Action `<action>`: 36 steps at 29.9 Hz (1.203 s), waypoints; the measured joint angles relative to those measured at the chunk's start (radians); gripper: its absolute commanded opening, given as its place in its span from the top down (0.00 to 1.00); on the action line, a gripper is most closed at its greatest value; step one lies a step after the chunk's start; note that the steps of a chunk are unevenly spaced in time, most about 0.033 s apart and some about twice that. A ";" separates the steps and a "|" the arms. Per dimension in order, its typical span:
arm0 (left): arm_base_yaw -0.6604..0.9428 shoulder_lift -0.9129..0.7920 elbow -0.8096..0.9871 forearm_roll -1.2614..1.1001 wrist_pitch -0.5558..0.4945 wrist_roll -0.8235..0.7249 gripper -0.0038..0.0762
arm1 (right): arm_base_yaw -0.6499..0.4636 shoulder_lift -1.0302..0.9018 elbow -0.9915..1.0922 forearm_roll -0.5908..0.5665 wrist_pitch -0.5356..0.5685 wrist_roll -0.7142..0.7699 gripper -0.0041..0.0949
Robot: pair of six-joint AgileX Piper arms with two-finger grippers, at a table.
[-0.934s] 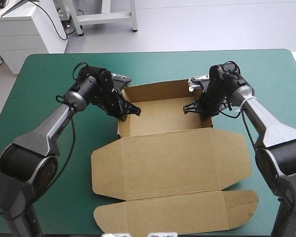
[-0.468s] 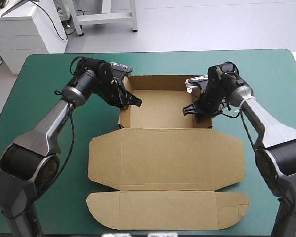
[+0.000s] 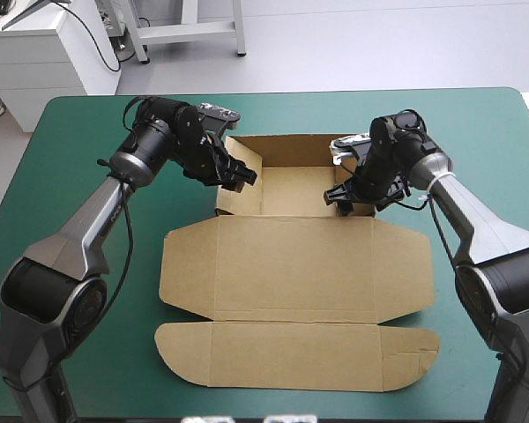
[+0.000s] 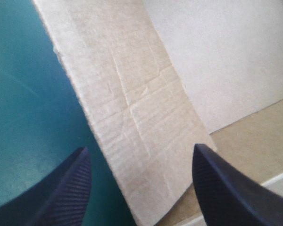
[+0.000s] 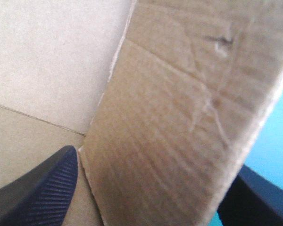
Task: Fold the box
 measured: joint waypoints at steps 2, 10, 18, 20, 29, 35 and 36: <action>0.000 0.000 0.000 0.014 0.000 0.000 0.39 | 0.000 0.000 -0.011 0.000 0.000 0.000 0.23; 0.000 -0.031 -0.016 0.136 0.005 -0.026 0.39 | 0.000 -0.049 -0.122 -0.023 0.003 -0.004 0.26; 0.000 -0.178 -0.028 0.168 0.010 -0.036 0.54 | 0.000 -0.166 -0.182 -0.091 0.013 -0.004 0.26; 0.000 -0.227 -0.028 0.174 0.010 -0.027 0.65 | 0.000 -0.193 -0.184 -0.102 0.015 -0.004 0.26; 0.000 -0.510 0.129 0.202 0.010 0.061 0.96 | 0.000 -0.232 -0.188 -0.121 0.018 -0.004 0.26; 0.000 -0.724 0.401 0.248 0.010 0.079 0.96 | 0.000 -0.202 -0.188 -0.123 0.018 -0.003 0.26; 0.000 -0.758 0.465 0.256 0.010 0.079 0.96 | 0.000 -0.192 -0.188 -0.123 0.018 -0.003 0.26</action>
